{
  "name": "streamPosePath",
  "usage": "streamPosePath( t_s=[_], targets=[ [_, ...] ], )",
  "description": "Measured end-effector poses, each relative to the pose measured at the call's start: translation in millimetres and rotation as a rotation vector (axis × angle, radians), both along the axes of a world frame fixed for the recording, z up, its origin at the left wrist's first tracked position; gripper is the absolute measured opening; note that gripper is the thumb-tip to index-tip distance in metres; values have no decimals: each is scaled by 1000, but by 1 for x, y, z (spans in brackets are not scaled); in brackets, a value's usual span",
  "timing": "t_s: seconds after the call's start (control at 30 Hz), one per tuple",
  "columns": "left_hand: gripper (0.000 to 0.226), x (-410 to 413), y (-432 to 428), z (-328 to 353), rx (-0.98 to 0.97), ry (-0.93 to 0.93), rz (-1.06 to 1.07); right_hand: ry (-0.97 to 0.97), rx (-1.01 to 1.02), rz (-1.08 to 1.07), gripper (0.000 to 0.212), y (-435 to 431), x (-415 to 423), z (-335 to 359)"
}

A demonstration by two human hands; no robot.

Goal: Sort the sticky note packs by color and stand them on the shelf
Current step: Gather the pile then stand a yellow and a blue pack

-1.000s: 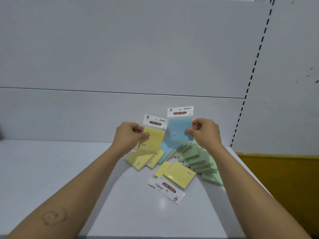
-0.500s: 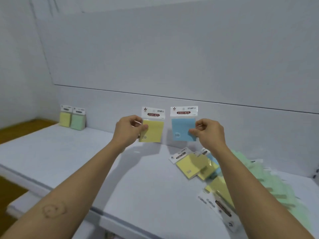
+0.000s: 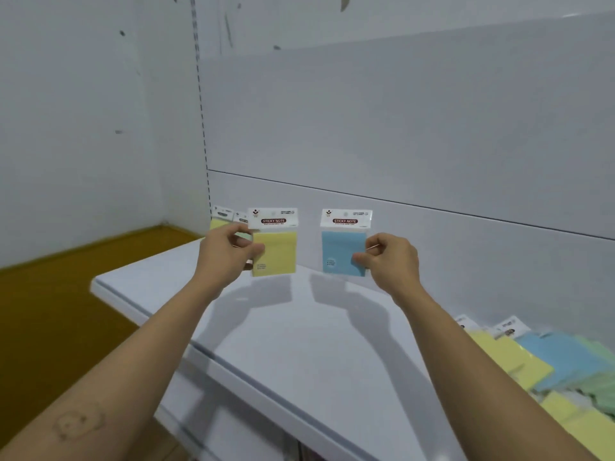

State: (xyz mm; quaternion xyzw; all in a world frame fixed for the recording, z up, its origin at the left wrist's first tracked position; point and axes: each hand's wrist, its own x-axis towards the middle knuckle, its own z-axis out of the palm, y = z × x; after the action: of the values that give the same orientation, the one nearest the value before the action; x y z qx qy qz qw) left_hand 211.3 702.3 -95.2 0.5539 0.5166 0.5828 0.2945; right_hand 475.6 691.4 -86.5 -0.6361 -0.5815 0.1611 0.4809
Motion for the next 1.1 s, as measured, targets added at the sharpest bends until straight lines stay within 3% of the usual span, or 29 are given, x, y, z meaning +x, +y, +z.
streamPosePath(
  t_s=[0.57,1.1],
  targets=[
    [22,-237,25,-19,-54,-53,112,-25,10,57,14,59,-217,-14],
    [18,-248,120,-47,-100,45,30,50,-32,-69,11,137,-244,-63]
  ],
)
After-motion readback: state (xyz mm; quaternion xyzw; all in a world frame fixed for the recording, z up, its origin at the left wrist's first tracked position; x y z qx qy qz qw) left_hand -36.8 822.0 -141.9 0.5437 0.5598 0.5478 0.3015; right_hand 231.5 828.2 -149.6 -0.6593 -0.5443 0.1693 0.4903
